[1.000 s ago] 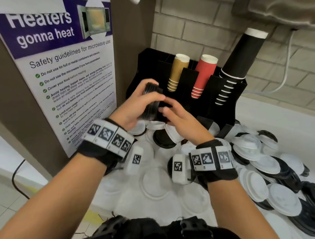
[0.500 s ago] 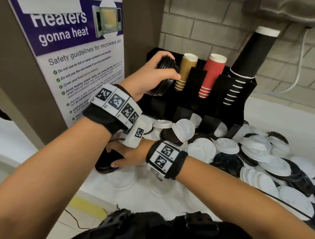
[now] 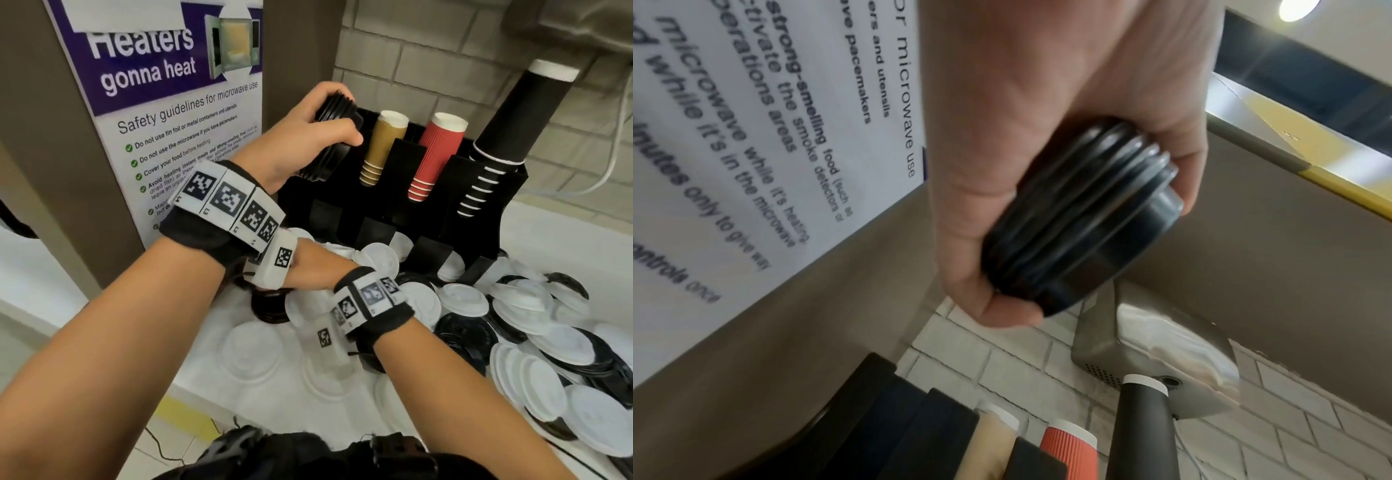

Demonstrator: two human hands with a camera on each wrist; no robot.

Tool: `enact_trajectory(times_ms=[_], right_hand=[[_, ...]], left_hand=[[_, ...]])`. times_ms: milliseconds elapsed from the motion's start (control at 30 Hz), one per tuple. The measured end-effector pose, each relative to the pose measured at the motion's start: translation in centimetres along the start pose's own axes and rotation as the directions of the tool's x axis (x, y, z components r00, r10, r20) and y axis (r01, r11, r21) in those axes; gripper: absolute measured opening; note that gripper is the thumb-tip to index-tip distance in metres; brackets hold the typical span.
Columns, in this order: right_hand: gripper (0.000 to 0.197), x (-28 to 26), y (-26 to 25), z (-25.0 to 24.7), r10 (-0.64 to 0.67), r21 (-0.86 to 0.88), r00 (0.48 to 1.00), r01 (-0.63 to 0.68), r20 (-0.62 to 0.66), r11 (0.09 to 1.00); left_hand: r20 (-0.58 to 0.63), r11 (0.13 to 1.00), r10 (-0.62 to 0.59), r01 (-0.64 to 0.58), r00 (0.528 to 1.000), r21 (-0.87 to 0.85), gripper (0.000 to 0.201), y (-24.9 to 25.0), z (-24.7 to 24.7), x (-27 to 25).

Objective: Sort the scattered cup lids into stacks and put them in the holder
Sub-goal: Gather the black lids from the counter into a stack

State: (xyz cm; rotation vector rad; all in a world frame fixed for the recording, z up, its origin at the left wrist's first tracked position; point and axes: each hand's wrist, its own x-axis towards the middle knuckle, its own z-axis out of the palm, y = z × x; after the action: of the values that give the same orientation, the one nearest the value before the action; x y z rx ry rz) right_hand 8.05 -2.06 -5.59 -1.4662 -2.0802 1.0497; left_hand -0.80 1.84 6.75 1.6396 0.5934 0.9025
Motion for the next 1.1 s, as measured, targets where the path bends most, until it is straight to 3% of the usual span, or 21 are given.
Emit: enact_trajectory(times_ms=[100,167,233,333,433,567,700,867,1100], right_hand=[[0.046,-1.6,1.3,-2.1,0.207,0.135,0.959,-0.183,-0.193,0.974],[0.044,-2.7,2.2,-2.7,0.276,0.297,0.909,-0.182,-0.312,0.937],[0.039,-3.9,2.4,-3.1,0.303,0.473,0.869,-0.093,-0.390,0.876],[0.042,-5.9,2.3,-3.3,0.279,0.722,0.854,0.151,-0.439,0.675],[0.036,-7.7,2.5,-3.3,0.197,0.756,0.852,0.295,-0.485,0.585],[0.035,-9.2,2.1,-3.7,0.141,0.653,0.836,0.297,-0.530,0.697],[0.051,-10.1,1.5,-3.9,0.087,0.512,0.815,0.274,-0.574,0.814],[0.059,-10.5,0.5,-3.8,0.043,0.423,0.811,0.257,-0.583,0.869],[0.058,-10.9,-0.3,-3.3,0.027,0.398,0.794,0.275,-0.608,0.875]], left_hand=[[-0.042,0.996,0.014,-0.018,0.999,-0.084,0.030,-0.5,0.3,-0.2],[-0.090,0.992,0.013,-0.024,0.996,-0.120,0.030,-1.3,0.4,-0.5],[-0.126,0.993,-0.002,-0.013,0.992,-0.120,0.031,-2.2,0.5,-0.9],[-0.142,0.989,-0.046,0.025,0.989,-0.144,0.030,-4.0,0.9,-1.8],[-0.126,0.975,-0.122,0.095,0.985,-0.200,0.027,-5.7,1.8,-2.8],[-0.017,0.944,-0.188,0.176,0.982,-0.278,0.034,-7.2,2.9,-3.8],[0.088,0.914,-0.205,0.223,0.975,-0.338,0.050,-7.5,3.4,-4.7],[0.075,0.916,-0.199,0.213,0.977,-0.339,0.047,-7.3,4.0,-5.3],[0.048,0.928,-0.165,0.171,0.985,-0.331,0.051,-7.1,4.8,-5.8]])
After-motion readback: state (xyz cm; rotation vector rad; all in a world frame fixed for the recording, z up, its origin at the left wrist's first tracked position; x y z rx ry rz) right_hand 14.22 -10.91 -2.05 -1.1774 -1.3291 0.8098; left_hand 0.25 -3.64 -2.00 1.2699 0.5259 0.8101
